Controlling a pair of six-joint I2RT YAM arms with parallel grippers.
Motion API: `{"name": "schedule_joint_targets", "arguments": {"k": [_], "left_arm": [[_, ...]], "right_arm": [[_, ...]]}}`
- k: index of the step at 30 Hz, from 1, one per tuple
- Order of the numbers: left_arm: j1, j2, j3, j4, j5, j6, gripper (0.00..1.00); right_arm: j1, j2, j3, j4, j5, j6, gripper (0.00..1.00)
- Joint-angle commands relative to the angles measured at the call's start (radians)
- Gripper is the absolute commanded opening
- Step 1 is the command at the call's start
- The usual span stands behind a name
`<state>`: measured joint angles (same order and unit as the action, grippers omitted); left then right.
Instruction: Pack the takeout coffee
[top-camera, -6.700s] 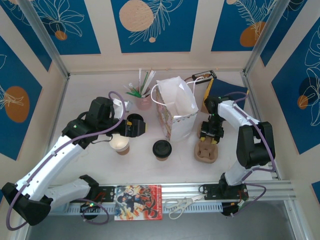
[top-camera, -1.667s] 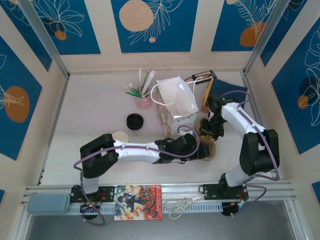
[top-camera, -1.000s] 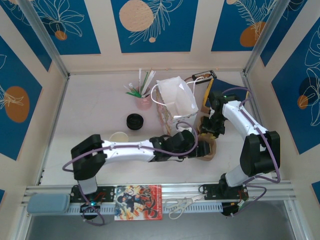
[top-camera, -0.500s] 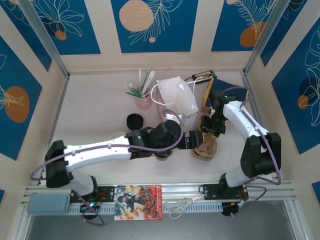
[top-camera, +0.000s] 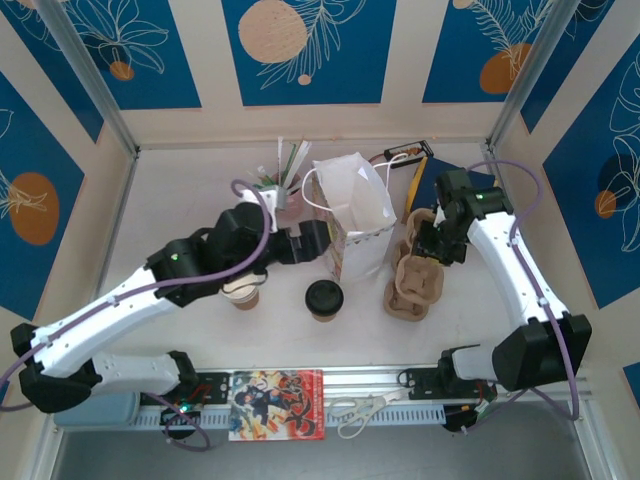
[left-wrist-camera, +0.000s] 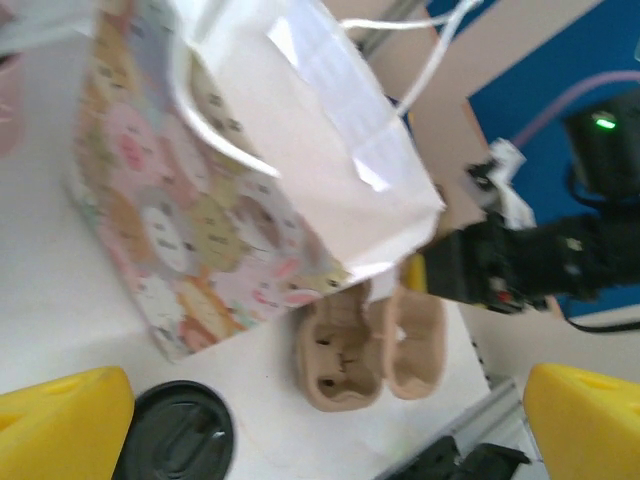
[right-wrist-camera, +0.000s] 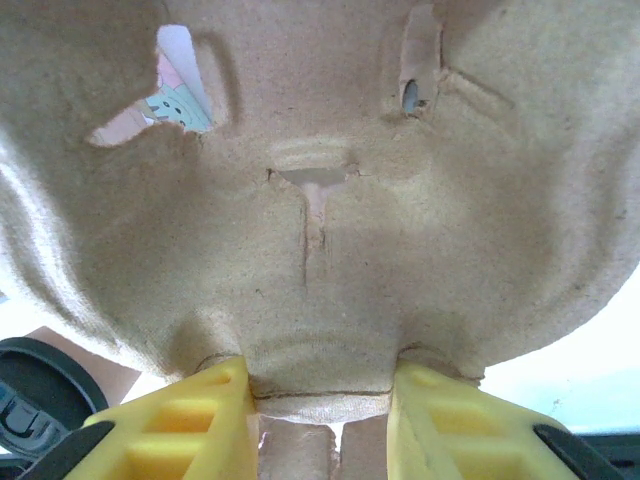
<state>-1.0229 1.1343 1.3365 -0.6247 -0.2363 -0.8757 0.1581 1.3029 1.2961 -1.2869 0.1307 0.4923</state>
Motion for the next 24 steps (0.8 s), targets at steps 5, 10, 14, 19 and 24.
{"name": "schedule_joint_targets", "arguments": {"k": [5, 10, 14, 19, 24], "left_arm": [[0.094, -0.042, 0.009, -0.101, 0.116, 0.060, 1.00], [0.145, -0.045, 0.019, -0.124, 0.155, 0.081, 1.00], [0.172, -0.041, 0.018, -0.130, 0.188, 0.081, 1.00], [0.180, -0.033, 0.019, -0.130, 0.210, 0.077, 1.00], [0.183, -0.031, 0.020, -0.132, 0.213, 0.072, 1.00]], "right_arm": [[-0.012, -0.070, 0.137, -0.140, 0.095, 0.025, 0.33], [-0.011, -0.090, 0.270, -0.177, 0.114, 0.011, 0.33], [0.000, -0.070, 0.395, -0.209, 0.138, 0.003, 0.33], [0.040, -0.048, 0.519, -0.212, 0.150, -0.001, 0.33], [0.124, -0.007, 0.639, -0.196, 0.182, -0.013, 0.33]]}}
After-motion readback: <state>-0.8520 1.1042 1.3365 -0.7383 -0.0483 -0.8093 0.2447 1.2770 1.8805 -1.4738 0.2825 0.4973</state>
